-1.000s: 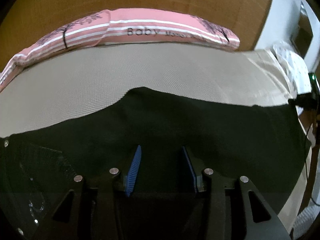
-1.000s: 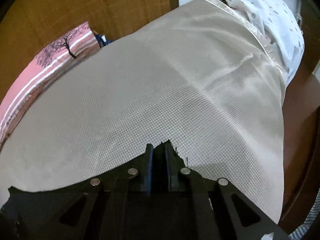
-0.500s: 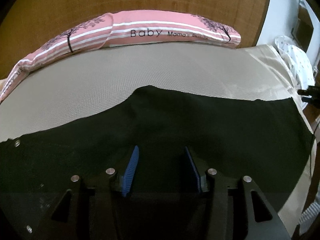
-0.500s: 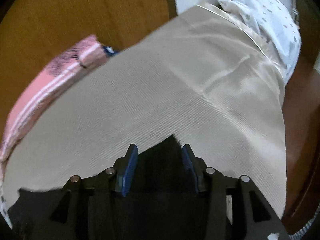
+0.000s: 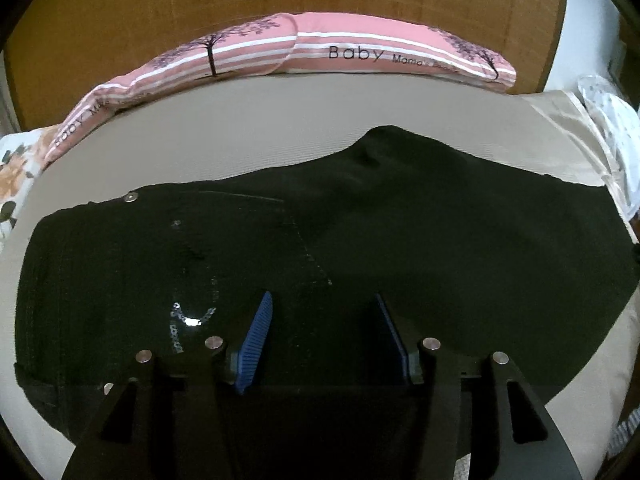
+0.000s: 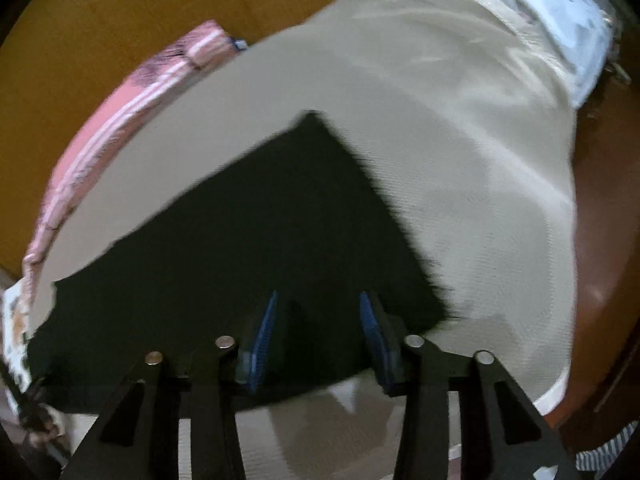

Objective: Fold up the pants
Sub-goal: 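Lift the hem with the right tool toward the waistband while the left tool holds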

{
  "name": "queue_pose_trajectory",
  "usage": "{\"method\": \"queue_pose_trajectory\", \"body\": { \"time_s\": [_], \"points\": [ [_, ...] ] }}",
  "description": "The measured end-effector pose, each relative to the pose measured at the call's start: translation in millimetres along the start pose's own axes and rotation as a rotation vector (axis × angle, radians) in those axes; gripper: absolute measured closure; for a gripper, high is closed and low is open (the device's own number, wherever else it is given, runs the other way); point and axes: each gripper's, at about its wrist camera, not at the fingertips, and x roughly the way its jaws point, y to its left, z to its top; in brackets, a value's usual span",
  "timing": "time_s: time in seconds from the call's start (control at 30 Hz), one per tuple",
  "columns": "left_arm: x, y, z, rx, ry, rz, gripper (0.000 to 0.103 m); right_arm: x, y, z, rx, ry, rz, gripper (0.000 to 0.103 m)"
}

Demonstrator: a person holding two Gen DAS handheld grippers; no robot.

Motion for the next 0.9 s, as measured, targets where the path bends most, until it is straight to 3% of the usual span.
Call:
{"method": "queue_pose_trajectory", "body": {
  "time_s": [0.07,0.1,0.17,0.3,0.63,0.87,0.9],
  "points": [
    [0,-2,2,-0.004,0.011,0.027,0.049,-1,-19,1,0.048,-0.024,-0.026,0.088],
    [-3,-4,3,-0.011,0.017,0.038,0.049,-4,-25,2,0.064,-0.036,-0.043,0.08],
    [-10,-7,2,-0.019,0.013,0.023,0.049,-13,-38,3,0.099,-0.059,-0.043,0.079],
    [-26,-19,-2,-0.026,0.008,-0.037,0.048,-31,-58,-11,0.189,-0.068,0.06,0.07],
    [-40,-68,-10,0.04,0.054,-0.19,0.047,-15,-69,-40,0.291,-0.019,0.255,0.07],
    [-19,-77,-17,0.06,0.118,-0.153,0.047,8,-69,-20,0.321,-0.086,0.28,0.071],
    [-19,-78,-18,0.064,0.11,-0.148,0.047,10,-69,-17,0.325,-0.094,0.284,0.075]
  ]
}}
